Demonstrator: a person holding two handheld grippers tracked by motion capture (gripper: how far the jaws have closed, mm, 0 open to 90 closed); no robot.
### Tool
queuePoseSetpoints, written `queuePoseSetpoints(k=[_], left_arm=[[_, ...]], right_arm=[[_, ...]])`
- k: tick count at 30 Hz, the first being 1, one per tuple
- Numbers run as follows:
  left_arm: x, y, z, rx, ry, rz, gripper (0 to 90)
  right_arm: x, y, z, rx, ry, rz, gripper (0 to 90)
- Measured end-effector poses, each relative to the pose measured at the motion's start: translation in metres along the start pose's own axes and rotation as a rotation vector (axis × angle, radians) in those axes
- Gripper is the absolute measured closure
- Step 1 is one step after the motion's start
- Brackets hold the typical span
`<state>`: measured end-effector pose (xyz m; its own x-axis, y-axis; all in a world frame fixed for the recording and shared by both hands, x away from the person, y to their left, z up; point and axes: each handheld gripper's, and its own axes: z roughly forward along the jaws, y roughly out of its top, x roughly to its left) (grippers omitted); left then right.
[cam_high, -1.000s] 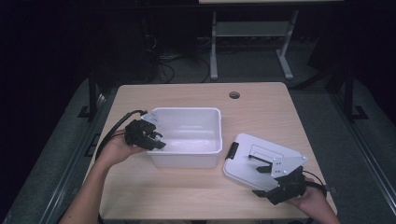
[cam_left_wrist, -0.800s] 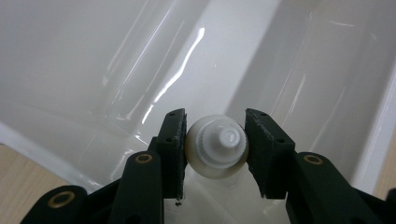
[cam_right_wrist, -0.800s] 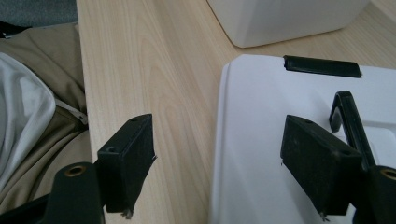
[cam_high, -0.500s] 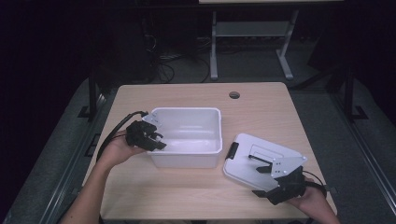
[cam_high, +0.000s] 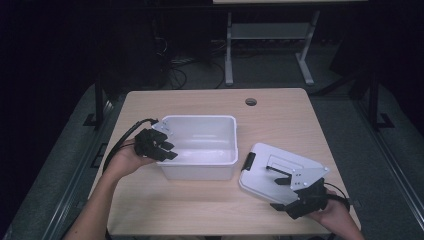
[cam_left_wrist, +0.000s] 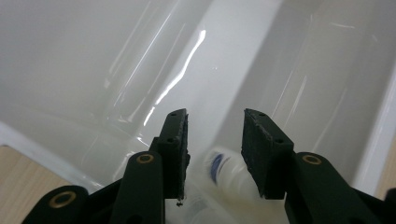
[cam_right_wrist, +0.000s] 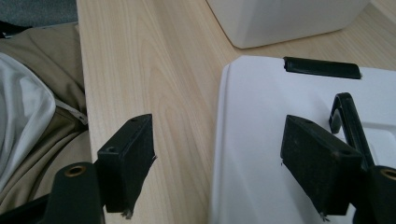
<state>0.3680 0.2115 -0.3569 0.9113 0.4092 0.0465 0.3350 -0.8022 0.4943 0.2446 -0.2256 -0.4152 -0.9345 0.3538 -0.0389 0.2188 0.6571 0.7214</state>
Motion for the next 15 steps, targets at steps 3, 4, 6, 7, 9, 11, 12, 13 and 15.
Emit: queuePoseSetpoints(k=[3, 4, 6, 7, 9, 11, 12, 13, 15], left_arm=[[-0.0002, 0.0001, -0.0002, -0.002, -0.001, 0.0, 62.3], [-0.0005, 0.0003, -0.0002, -0.001, 0.0, 0.001, 62.3], [-0.001, 0.0007, -0.0002, -0.004, -0.001, 0.001, 62.3], [-0.0011, 0.0009, -0.0006, -0.005, -0.002, 0.003, 62.3], [-0.002, 0.0014, -0.0014, -0.011, 0.002, 0.001, 62.2], [-0.0026, 0.0022, -0.0034, -0.017, 0.001, 0.002, 62.2], [-0.0028, 0.0026, -0.0045, -0.018, 0.001, 0.003, 61.9], [-0.0028, 0.003, -0.0055, -0.017, 0.001, 0.005, 61.7], [-0.0035, 0.0032, -0.0087, -0.031, -0.001, 0.004, 61.5]], right_arm=[[0.0002, 0.0, -0.0002, 0.0, 0.0, 0.003, 25.1], [0.0002, 0.0, -0.0002, 0.0, -0.001, 0.003, 25.1], [0.0002, -0.0001, -0.0002, 0.0, -0.001, 0.002, 25.1], [0.0002, -0.0002, -0.0001, 0.0, -0.001, 0.003, 25.1], [0.0001, -0.0003, 0.0, 0.0, -0.001, 0.003, 25.1], [0.0, -0.0003, 0.0001, 0.0, -0.001, 0.003, 25.1], [0.0, -0.0003, 0.0003, 0.001, 0.0, 0.002, 25.1], [0.0002, -0.0004, 0.0003, 0.003, 0.0, 0.003, 25.1], [0.0003, -0.0006, 0.0006, 0.004, 0.001, 0.007, 25.1]])
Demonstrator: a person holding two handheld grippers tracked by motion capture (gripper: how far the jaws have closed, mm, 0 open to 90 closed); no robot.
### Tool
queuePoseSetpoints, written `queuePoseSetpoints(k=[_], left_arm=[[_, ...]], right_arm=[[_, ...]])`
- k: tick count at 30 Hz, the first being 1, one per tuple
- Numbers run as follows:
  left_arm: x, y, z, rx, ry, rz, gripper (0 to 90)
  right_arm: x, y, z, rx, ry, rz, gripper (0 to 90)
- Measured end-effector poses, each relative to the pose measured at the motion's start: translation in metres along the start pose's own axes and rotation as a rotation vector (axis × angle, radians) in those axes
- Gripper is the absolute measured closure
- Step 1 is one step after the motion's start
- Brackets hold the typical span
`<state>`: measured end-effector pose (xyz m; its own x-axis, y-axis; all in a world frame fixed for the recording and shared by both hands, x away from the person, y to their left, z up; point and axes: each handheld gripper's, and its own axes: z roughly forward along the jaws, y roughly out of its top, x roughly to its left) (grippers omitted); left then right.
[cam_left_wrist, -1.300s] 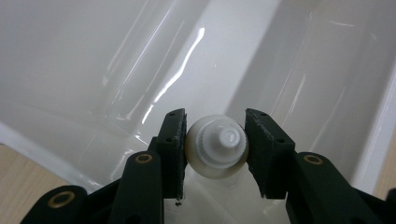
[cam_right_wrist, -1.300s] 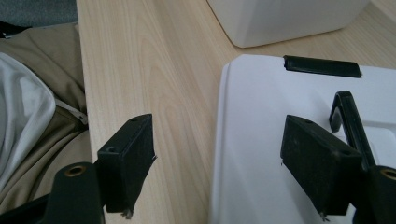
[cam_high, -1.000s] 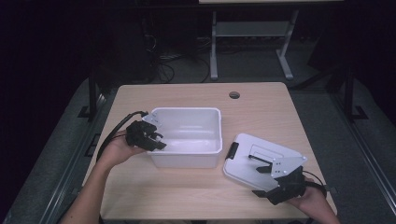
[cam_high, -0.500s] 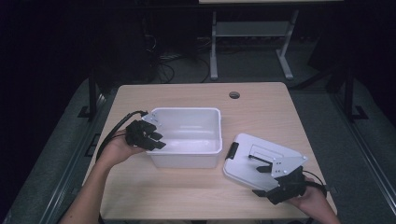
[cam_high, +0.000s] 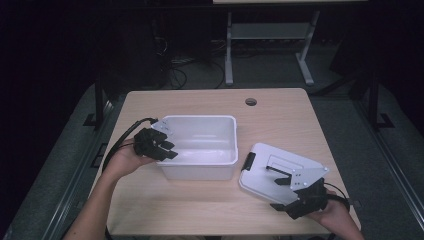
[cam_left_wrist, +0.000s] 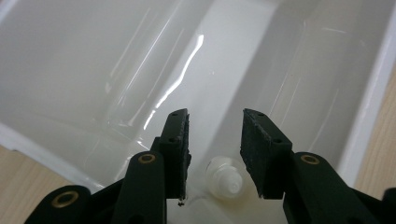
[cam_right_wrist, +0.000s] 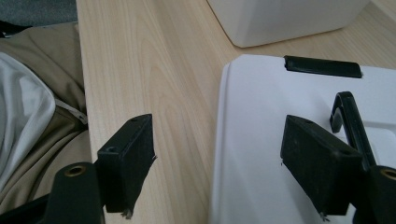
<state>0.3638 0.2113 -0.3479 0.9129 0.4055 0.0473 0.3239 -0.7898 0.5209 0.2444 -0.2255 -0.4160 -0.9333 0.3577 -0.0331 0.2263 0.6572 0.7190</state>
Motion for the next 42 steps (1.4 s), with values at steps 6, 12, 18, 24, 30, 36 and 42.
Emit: queuePoseSetpoints(k=[6, 12, 18, 24, 30, 36, 42], left_arm=[[-0.002, 0.0, -0.008, -0.011, 0.012, 0.002, 60.8], [-0.006, 0.0, -0.019, -0.03, 0.013, 0.004, 60.4], [-0.01, 0.0, -0.033, -0.039, 0.011, 0.015, 59.5], [-0.016, -0.001, -0.043, -0.045, 0.022, 0.025, 58.4], [-0.021, -0.004, -0.053, -0.052, 0.028, 0.031, 58.0], [-0.028, -0.012, -0.061, -0.052, 0.043, 0.034, 56.7], [-0.035, -0.022, -0.072, -0.068, 0.055, 0.035, 56.3]], right_arm=[[0.0, 0.0, 0.001, 0.002, 0.002, -0.005, 25.1], [0.0, 0.001, 0.002, 0.003, 0.003, -0.003, 25.1], [0.0, 0.0, 0.004, 0.009, 0.005, -0.007, 25.1], [0.0, 0.001, 0.006, 0.015, 0.008, -0.004, 25.1], [0.0, 0.002, 0.006, 0.013, 0.006, -0.003, 25.1], [0.001, 0.002, 0.006, 0.013, 0.005, -0.004, 25.0], [0.002, 0.004, 0.009, 0.022, 0.011, 0.001, 25.1]])
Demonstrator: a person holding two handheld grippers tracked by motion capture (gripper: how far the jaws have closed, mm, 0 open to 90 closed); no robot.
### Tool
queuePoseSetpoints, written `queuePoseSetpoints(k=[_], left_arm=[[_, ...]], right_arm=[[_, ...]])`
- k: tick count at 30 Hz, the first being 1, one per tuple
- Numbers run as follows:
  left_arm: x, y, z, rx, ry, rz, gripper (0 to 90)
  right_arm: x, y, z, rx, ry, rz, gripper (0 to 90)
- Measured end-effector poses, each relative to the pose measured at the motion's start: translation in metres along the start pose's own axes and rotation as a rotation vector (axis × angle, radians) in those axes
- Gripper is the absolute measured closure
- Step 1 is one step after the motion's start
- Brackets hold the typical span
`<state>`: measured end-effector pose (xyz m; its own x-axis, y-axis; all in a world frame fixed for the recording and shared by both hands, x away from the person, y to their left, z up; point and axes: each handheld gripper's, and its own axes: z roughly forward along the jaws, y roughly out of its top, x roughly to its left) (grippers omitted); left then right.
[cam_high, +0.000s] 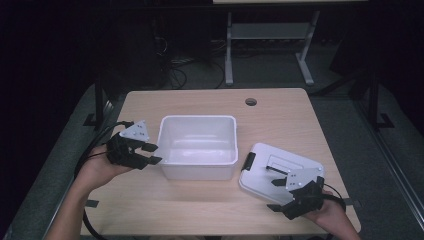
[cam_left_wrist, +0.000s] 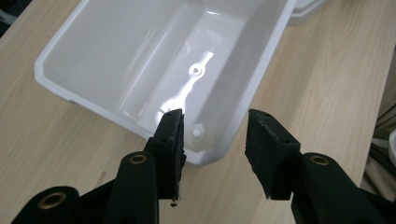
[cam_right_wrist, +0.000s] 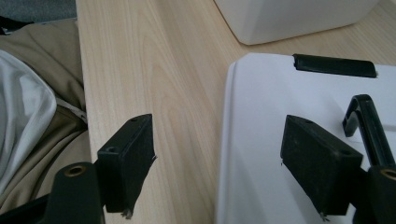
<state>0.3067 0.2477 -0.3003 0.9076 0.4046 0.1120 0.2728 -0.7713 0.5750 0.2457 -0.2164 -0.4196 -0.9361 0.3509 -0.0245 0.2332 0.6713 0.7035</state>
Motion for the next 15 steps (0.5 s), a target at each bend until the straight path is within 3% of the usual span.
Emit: queuePoseSetpoints(k=[15], left_arm=[[-0.013, -0.034, -0.011, -0.002, 0.019, -0.027, 55.2]], right_arm=[[0.002, 0.005, 0.007, 0.023, 0.014, -0.011, 25.0]])
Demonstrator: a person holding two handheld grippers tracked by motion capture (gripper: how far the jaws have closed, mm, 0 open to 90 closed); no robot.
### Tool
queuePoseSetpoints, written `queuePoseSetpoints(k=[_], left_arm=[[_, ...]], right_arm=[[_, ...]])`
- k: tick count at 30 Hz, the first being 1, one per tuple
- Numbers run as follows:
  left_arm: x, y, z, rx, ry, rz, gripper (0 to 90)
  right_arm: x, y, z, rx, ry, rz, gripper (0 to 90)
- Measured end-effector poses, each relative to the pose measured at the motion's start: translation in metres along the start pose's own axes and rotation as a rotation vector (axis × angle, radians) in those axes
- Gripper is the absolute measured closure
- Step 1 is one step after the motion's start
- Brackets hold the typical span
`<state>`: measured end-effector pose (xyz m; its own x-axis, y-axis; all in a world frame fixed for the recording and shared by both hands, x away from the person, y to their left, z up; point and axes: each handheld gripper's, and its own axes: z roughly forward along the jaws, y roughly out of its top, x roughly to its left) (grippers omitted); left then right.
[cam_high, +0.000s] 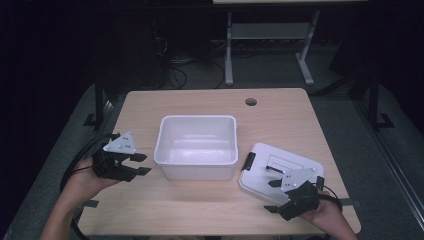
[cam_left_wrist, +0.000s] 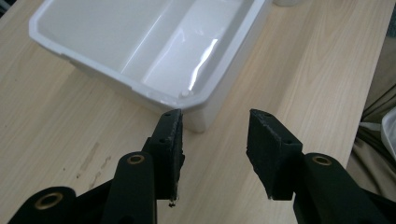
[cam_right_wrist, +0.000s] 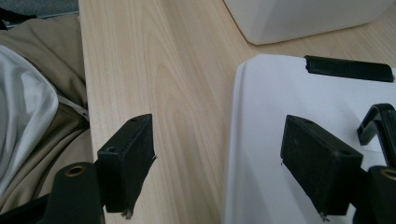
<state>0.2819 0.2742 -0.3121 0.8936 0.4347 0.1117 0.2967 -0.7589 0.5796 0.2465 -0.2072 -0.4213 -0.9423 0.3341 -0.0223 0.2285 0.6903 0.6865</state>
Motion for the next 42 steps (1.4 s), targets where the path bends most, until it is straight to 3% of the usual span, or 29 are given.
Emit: queuePoseSetpoints(k=[24, 42], left_arm=[[-0.014, -0.041, 0.004, -0.016, 0.007, -0.033, 53.1], [-0.025, -0.064, 0.024, -0.012, 0.008, -0.05, 51.1]], right_arm=[[0.002, 0.012, -0.005, 0.0, 0.001, -0.021, 25.1], [0.0, 0.024, -0.01, 0.007, -0.01, -0.038, 25.2]])
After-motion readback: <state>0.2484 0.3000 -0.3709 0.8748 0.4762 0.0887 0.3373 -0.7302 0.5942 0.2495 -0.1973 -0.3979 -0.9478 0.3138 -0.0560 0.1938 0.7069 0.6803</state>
